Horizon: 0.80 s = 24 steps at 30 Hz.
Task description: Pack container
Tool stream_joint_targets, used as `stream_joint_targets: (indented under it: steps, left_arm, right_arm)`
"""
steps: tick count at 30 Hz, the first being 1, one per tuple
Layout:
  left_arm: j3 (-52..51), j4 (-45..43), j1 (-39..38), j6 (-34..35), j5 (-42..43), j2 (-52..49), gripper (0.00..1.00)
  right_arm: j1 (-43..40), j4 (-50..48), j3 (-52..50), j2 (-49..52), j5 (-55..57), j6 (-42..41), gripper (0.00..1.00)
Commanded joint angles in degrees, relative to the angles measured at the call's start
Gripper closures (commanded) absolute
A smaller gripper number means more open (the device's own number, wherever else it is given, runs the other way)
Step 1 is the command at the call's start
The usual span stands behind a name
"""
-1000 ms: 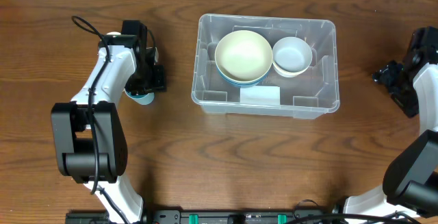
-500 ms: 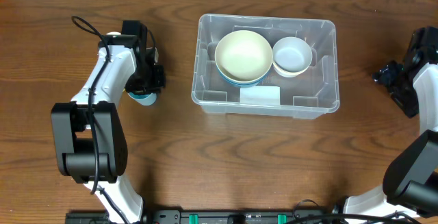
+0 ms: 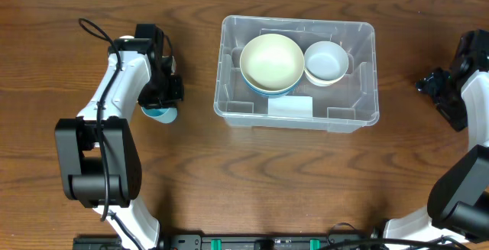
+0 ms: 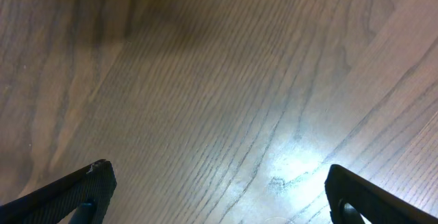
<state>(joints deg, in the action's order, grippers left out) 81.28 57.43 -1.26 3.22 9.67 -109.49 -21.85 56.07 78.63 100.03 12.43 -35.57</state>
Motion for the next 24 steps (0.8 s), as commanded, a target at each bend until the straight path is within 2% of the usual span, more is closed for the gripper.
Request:
stream_joint_targets:
  steps: [1, 7, 13, 19, 24]
  left_arm:
    - [1.5, 2.2, 0.0, 0.7, 0.0, 1.3, 0.94]
    - [4.8, 6.5, -0.6, 0.7, 0.4, 6.6, 0.94]
    - [8.3, 8.9, -4.6, 1.2, 0.7, 18.5, 0.94]
    - [9.0, 3.0, -11.0, 5.4, 0.8, 31.1, 0.94]
    - [9.0, -1.1, -16.9, 5.7, 0.8, 34.6, 0.94]
  right_arm:
    - [-0.3, 0.0, -0.1, 0.2, 0.5, -0.8, 0.01]
    - [-0.3, 0.0, -0.1, 0.2, 0.5, -0.8, 0.01]
    - [-0.3, 0.0, -0.1, 0.2, 0.5, -0.8, 0.01]
    - [-0.3, 0.0, -0.1, 0.2, 0.5, -0.8, 0.01]
    - [-0.3, 0.0, -0.1, 0.2, 0.5, -0.8, 0.01]
